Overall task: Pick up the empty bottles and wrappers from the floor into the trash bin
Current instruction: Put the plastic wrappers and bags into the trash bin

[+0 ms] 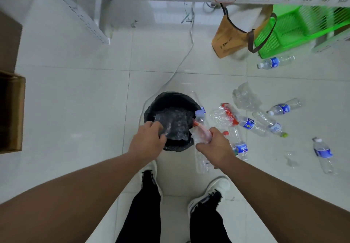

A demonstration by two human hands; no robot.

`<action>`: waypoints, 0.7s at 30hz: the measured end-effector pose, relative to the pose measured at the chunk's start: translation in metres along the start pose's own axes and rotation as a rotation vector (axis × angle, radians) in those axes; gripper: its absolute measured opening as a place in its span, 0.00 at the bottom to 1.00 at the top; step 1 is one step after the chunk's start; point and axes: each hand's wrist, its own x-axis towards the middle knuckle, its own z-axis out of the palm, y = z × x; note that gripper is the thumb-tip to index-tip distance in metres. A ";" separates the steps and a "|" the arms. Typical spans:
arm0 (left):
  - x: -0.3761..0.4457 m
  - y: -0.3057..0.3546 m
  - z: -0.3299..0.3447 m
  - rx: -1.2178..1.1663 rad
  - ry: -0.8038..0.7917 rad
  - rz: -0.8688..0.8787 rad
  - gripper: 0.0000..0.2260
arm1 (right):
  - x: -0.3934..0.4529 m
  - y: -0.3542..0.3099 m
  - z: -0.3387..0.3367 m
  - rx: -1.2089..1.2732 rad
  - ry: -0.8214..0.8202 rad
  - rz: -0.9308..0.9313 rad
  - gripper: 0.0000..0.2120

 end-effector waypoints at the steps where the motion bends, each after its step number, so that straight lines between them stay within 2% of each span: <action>1: -0.003 -0.005 0.000 -0.003 0.007 -0.008 0.11 | 0.003 -0.007 0.005 0.008 -0.016 0.009 0.15; 5: -0.018 -0.030 0.004 0.004 0.028 -0.040 0.14 | 0.026 -0.035 0.032 -0.005 -0.061 0.007 0.20; 6: -0.023 -0.035 0.006 0.004 0.034 -0.040 0.14 | 0.032 -0.040 0.038 -0.040 -0.064 0.004 0.26; 9: -0.032 -0.047 0.008 0.020 0.031 -0.015 0.16 | 0.043 -0.050 0.053 -0.169 -0.049 0.043 0.50; 10: -0.033 -0.050 0.007 0.024 0.026 -0.003 0.17 | 0.043 -0.052 0.055 -0.183 -0.028 0.062 0.54; 15: -0.025 -0.054 -0.003 0.055 0.016 0.033 0.18 | 0.037 -0.038 0.054 -0.195 0.020 0.042 0.51; 21: -0.007 -0.030 -0.006 0.129 0.033 0.109 0.20 | 0.024 0.004 0.031 -0.170 0.025 0.110 0.49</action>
